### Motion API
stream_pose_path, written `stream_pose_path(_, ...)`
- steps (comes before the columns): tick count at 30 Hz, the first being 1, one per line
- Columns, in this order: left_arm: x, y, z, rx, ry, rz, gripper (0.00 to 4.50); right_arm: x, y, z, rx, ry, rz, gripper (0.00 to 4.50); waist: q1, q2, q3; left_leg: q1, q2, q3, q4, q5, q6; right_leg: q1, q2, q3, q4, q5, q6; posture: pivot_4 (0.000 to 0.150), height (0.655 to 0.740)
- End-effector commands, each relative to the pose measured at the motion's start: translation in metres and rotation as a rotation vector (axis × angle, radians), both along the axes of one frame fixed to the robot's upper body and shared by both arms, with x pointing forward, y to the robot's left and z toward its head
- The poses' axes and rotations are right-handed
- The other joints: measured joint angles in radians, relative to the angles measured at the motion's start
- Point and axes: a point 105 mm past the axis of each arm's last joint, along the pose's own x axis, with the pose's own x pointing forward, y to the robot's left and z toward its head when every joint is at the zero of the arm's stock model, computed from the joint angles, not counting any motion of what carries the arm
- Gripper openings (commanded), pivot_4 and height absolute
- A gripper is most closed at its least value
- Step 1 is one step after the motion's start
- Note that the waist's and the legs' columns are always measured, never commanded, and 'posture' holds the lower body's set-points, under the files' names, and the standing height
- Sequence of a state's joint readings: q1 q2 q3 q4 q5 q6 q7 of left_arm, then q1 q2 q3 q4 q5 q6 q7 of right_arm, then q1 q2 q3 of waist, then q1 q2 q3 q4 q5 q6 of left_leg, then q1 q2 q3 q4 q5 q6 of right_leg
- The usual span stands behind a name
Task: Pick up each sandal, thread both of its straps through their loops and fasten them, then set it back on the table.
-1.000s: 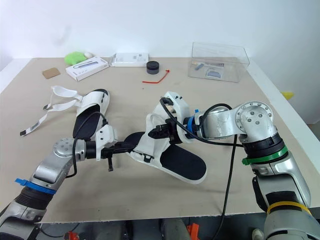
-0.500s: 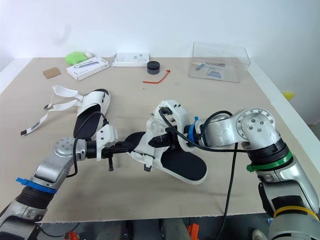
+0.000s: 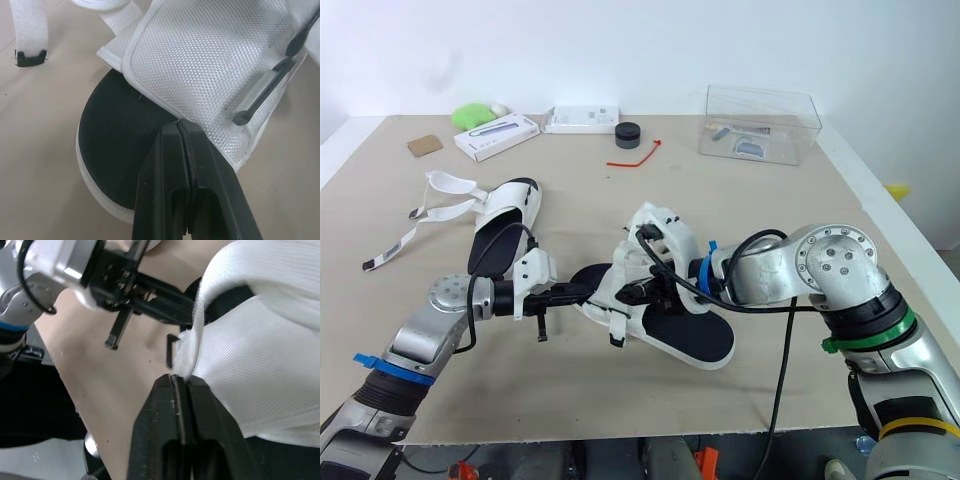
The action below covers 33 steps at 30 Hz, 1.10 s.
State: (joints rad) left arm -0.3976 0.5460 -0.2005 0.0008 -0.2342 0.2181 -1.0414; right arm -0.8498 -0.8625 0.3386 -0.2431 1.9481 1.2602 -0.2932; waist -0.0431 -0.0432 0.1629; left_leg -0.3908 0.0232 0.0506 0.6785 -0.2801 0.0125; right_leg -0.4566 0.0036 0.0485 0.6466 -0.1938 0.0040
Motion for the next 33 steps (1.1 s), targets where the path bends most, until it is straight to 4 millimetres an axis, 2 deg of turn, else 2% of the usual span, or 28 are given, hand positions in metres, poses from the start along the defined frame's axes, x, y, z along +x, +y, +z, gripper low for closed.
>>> stream_pose_path(1,-0.001,0.002,-0.012,0.043,0.037,0.003,0.0,-0.005,0.001,0.011,-0.001,-0.055,0.044,1.9,0.0,0.0,0.0,0.0,0.0,0.0,0.0,0.0,0.0,0.0,0.0,0.0,0.0,0.0,0.0,0.15,0.74)
stream_pose_path(2,-0.001,0.002,-0.012,0.043,0.036,0.002,0.0,-0.007,-0.002,0.012,-0.008,-0.067,0.063,2.71,0.0,0.0,0.0,0.0,0.0,0.0,0.0,0.0,0.0,0.0,0.0,0.0,0.0,0.0,0.0,0.15,0.74)
stream_pose_path(4,0.0,0.003,-0.011,0.043,0.035,0.0,0.0,-0.005,-0.01,0.016,-0.031,-0.097,0.076,3.09,0.0,0.0,0.0,0.0,0.0,0.0,0.0,0.0,0.001,0.0,0.0,0.0,0.0,0.0,0.0,0.15,0.74)
stream_pose_path(6,0.001,0.003,-0.01,0.042,0.032,0.002,0.0,0.004,-0.025,0.018,-0.072,-0.144,0.051,3.9,0.001,0.0,0.0,0.0,0.0,0.0,0.0,0.0,0.001,0.0,0.0,0.0,0.0,0.0,0.0,0.15,0.74)
stream_pose_path(10,0.003,0.005,-0.008,0.046,0.025,0.002,0.0,0.01,-0.049,0.011,-0.146,-0.206,0.064,3.9,0.002,0.0,0.0,0.0,0.0,0.0,0.001,0.0,0.001,0.0,0.0,0.0,0.0,-0.003,0.005,0.15,0.74)
stream_pose_path(12,0.003,0.006,-0.007,0.048,0.022,0.001,0.0,0.013,-0.054,0.005,-0.145,-0.228,0.083,3.9,0.003,0.0,0.0,0.001,0.0,0.0,0.001,0.0,0.001,0.0,0.0,0.0,0.0,-0.003,0.005,0.15,0.74)
stream_pose_path(16,0.003,0.006,-0.006,0.049,0.018,-0.001,0.0,0.016,-0.05,-0.009,-0.133,-0.268,0.132,3.9,0.002,0.001,-0.001,0.002,0.0,0.001,0.001,0.001,0.002,0.001,0.001,0.0,0.0,-0.003,0.005,0.15,0.74)
stream_pose_path(23,0.0,0.007,-0.007,0.054,0.019,0.003,0.0,0.025,-0.039,-0.019,-0.078,-0.314,0.153,3.9,0.002,0.001,-0.001,0.002,0.002,0.0,0.004,0.001,0.002,0.002,0.004,0.001,0.001,-0.002,0.005,0.15,0.74)
stream_pose_path(24,0.0,0.007,-0.007,0.054,0.02,0.005,0.0,0.028,-0.038,-0.019,-0.073,-0.327,0.147,3.41,0.001,0.001,-0.001,0.002,0.003,0.0,0.004,0.001,0.002,0.002,0.004,0.001,0.001,-0.002,0.005,0.15,0.74)
stream_pose_path(25,-0.001,0.007,-0.007,0.053,0.021,0.006,0.0,0.032,-0.038,-0.019,-0.072,-0.344,0.134,3.17,0.001,0.001,-0.001,0.002,0.003,0.0,0.005,0.001,0.002,0.002,0.005,0.001,0.001,-0.001,0.005,0.15,0.74)
stream_pose_path(27,-0.002,0.007,-0.007,0.053,0.023,0.007,0.0,0.04,-0.035,-0.018,-0.066,-0.38,0.12,2.13,0.0,0.001,-0.001,0.002,0.004,0.0,0.006,0.001,0.002,0.002,0.006,0.001,0.001,-0.001,0.004,0.15,0.74)
stream_pose_path(28,-0.003,0.007,-0.008,0.054,0.024,0.007,0.0,0.044,-0.034,-0.017,-0.066,-0.398,0.115,1.87,0.0,0.001,-0.001,0.002,0.004,0.0,0.007,0.001,0.002,0.002,0.006,0.001,0.001,-0.001,0.004,0.15,0.74)
stream_pose_path(32,-0.002,0.009,-0.007,0.052,0.023,0.017,0.0,0.052,-0.027,-0.016,-0.056,-0.414,0.141,0.04,0.0,0.001,-0.001,0.002,0.005,0.0,0.008,0.001,0.002,0.002,0.008,0.001,0.002,0.0,0.003,0.15,0.74)
stream_pose_path(33,-0.002,0.011,-0.006,0.051,0.02,0.023,0.0,0.054,-0.025,-0.017,-0.056,-0.42,0.15,0.01,0.0,0.001,-0.001,0.002,0.005,0.001,0.008,0.001,0.002,0.002,0.008,0.001,0.002,0.001,0.003,0.15,0.74)
